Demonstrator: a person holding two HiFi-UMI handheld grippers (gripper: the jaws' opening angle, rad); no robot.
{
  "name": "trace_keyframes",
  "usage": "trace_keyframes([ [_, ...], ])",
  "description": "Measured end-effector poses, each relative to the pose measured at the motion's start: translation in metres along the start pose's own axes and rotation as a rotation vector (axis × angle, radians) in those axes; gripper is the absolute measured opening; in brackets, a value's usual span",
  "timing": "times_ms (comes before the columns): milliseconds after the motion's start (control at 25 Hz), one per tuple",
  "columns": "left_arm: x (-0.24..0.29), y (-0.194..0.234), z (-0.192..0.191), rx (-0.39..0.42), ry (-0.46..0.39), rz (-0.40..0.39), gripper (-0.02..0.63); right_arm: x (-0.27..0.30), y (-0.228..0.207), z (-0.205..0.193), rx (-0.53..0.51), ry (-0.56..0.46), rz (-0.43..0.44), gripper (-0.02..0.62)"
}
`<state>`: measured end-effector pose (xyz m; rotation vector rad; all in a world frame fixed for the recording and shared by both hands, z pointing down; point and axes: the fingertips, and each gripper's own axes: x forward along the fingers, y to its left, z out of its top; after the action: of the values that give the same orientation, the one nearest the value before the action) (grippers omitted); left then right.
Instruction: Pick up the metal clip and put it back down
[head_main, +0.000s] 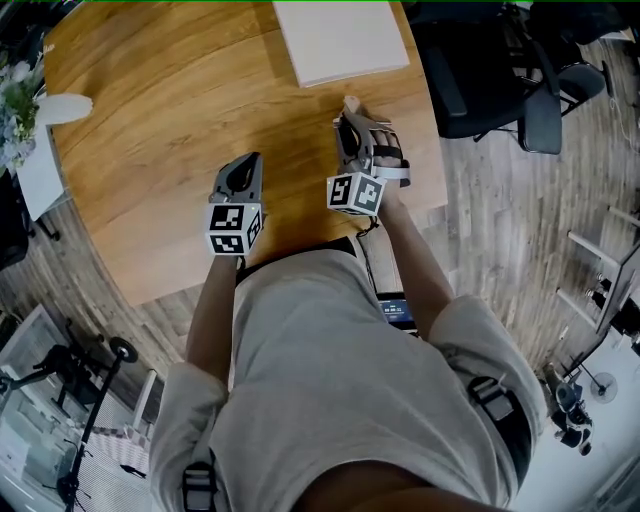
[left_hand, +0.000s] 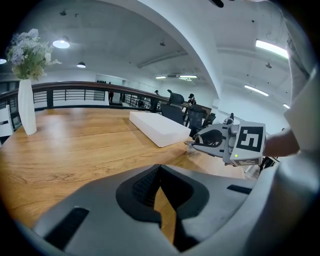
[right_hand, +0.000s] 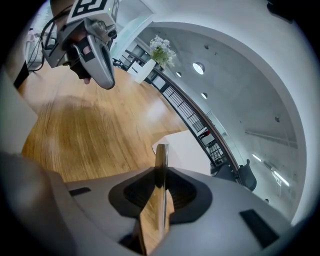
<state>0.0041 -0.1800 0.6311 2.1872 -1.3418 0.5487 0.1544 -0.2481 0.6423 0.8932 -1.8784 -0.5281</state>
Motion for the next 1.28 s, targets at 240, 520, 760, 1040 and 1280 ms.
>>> trace_keyframes([
  [240,0.010,-0.001,-0.010,-0.019,0.022,-0.015,0.025,0.006,-0.001,-0.005,-0.040,0.013,-0.029,0.092],
  [520,0.018,-0.008,-0.015,-0.015,0.039,-0.027,0.025,0.010,0.004,-0.018,-0.024,0.047,-0.019,0.099],
  [760,0.023,-0.018,-0.024,-0.014,0.065,-0.051,0.025,0.012,0.013,-0.022,-0.017,0.067,0.007,0.120],
  [1040,0.027,-0.029,-0.028,-0.039,0.082,-0.084,0.025,0.016,0.027,-0.023,-0.018,0.068,0.074,0.150],
  [1280,0.027,-0.035,-0.033,-0.034,0.099,-0.099,0.025,0.018,0.039,-0.025,-0.006,0.081,0.132,0.173],
])
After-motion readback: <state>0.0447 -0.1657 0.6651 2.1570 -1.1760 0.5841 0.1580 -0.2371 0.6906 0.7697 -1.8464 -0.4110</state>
